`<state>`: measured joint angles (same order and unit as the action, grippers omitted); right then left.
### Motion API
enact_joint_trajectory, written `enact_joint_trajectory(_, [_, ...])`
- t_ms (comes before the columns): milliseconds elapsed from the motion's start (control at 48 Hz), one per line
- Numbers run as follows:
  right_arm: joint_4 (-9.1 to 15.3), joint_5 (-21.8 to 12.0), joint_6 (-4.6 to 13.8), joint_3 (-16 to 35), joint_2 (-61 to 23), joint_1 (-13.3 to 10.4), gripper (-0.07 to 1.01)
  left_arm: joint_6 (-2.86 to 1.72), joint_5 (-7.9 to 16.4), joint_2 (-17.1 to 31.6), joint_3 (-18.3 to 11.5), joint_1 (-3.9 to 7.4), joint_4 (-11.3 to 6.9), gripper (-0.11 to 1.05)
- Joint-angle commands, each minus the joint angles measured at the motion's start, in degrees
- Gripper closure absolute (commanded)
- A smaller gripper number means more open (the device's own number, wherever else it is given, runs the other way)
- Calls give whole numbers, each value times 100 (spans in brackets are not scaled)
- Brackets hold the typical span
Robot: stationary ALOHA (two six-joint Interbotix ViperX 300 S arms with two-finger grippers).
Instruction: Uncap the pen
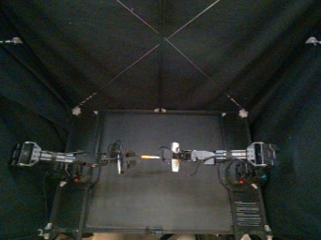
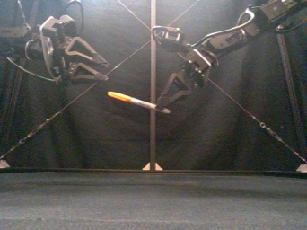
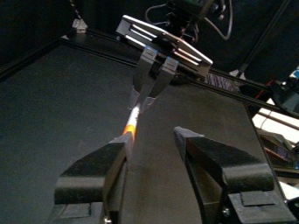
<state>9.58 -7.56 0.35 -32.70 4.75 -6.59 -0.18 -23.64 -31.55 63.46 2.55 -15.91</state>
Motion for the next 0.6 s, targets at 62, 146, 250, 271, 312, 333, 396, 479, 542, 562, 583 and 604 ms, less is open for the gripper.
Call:
enact_joint_trajectory(62, [70,105,-9,158,229,44,52,0,-53,9,-132,-18,-18,8])
enact_joint_trajectory(146, [70,193,-9,185,237,88,52,-9,-53,0,-123,-18,-18,8])
enact_joint_trajectory(250, [79,308,-26,229,237,141,52,-26,-44,53,-141,-18,-70,8])
enact_joint_trajectory(271, [70,325,-26,237,237,141,52,-35,-35,79,-141,-18,-88,8])
enact_joint_trajectory(312, [79,360,-35,264,237,149,52,-35,-35,141,-149,-18,-123,8])
enact_joint_trajectory(333, [79,360,-35,272,237,149,52,-26,-35,176,-149,-18,-141,8])
enact_joint_trajectory(396, [79,387,-44,290,237,167,52,-26,-35,325,-167,-18,-211,8])
enact_joint_trajectory(479, [88,413,-44,316,237,176,52,-18,-35,501,-220,-18,-237,8])
enact_joint_trajectory(542, [114,422,-26,316,237,185,52,-9,-35,615,-272,-18,-237,8])
enact_joint_trajectory(562, [132,413,-18,308,237,185,52,-9,-35,642,-290,-18,-237,8])
enact_joint_trajectory(583, [149,422,-18,308,237,185,52,-9,-44,668,-308,-18,-237,8])
enact_joint_trajectory(604, [149,413,-18,308,237,193,52,-9,-44,686,-325,-18,-229,8])
